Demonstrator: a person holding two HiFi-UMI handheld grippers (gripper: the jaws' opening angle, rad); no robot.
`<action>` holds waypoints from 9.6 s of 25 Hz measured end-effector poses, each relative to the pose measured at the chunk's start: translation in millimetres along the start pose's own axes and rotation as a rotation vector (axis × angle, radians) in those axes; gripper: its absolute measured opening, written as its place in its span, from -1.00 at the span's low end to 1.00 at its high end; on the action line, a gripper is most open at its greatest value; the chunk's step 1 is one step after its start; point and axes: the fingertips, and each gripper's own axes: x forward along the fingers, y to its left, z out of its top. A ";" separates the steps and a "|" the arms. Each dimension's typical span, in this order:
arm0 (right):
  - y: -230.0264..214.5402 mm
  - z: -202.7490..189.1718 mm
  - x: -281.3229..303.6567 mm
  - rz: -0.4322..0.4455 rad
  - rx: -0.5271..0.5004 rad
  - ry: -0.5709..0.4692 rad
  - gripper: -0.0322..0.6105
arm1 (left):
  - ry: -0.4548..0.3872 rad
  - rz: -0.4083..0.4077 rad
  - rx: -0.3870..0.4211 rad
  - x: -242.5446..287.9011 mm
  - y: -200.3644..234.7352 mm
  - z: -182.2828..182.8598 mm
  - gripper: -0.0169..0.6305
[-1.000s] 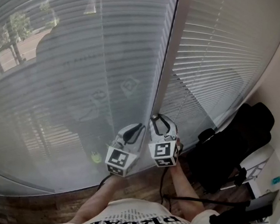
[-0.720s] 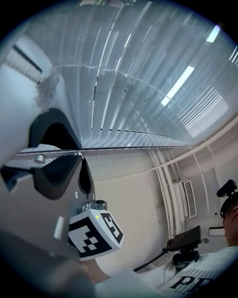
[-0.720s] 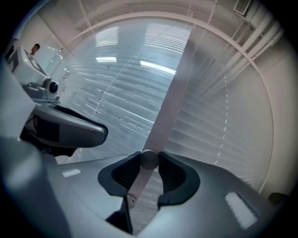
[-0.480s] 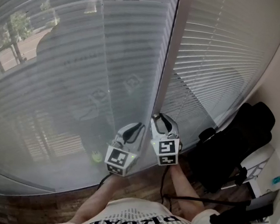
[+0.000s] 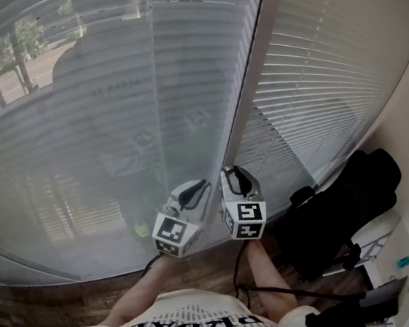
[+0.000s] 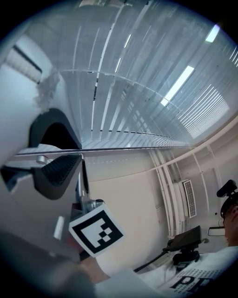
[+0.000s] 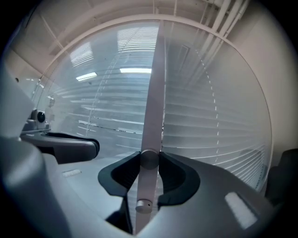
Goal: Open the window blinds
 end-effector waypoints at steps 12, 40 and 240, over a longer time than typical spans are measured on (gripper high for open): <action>-2.7 -0.8 0.2 0.014 0.203 -0.014 -0.48 | 0.003 0.001 0.000 -2.5 -0.2 -0.3 -0.85; 11.8 -0.8 0.6 -0.051 -0.737 0.081 -0.49 | -0.006 0.005 -0.001 -5.4 -5.3 3.1 -0.85; 10.1 -4.7 -0.2 0.007 -0.582 0.108 -0.48 | 0.002 -0.006 -0.019 -19.1 -2.4 -2.6 -0.87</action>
